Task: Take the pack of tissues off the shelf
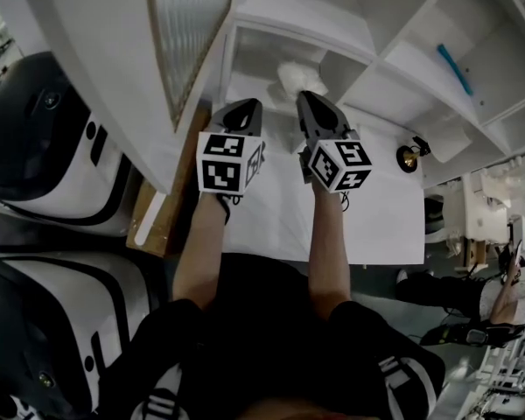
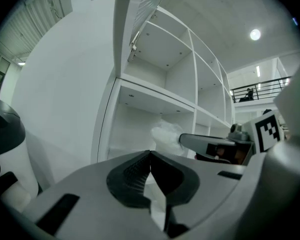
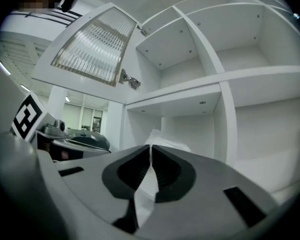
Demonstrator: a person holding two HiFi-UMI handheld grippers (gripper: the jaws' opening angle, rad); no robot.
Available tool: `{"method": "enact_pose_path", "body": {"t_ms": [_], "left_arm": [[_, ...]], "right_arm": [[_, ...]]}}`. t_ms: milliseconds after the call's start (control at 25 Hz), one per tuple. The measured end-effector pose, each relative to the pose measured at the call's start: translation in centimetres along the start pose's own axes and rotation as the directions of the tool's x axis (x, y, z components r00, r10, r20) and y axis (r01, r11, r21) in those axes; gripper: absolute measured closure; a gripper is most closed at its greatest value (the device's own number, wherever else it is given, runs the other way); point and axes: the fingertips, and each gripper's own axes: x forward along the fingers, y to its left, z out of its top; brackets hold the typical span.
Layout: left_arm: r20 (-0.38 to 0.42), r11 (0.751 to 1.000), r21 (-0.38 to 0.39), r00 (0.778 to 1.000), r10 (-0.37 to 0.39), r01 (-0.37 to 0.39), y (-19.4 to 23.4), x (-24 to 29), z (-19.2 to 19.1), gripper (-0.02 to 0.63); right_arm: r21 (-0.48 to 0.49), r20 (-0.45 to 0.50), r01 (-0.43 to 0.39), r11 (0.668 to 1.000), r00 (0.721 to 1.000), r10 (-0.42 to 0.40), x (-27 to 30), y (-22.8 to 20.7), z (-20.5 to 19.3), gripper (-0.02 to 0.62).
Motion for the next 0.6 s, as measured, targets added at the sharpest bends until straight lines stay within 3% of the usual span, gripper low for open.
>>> {"method": "enact_pose_path", "body": {"t_ms": [360,600], "left_arm": [[0.087,1.0,-0.005,0.996,0.005,-0.005,-0.4,0.0,2.9,0.595],[0.158,1.0,0.014,0.987,-0.006,0.004,-1.3,-0.6,5.7,0.595]], "right_arm": [[-0.111,0.172,0.022,0.994,0.985,-0.002,-3.5,0.0,7.0,0.566],[-0.086,0.229,0.009,0.996,0.973,0.011,-5.0,-0.7,9.3,0.566]]}}
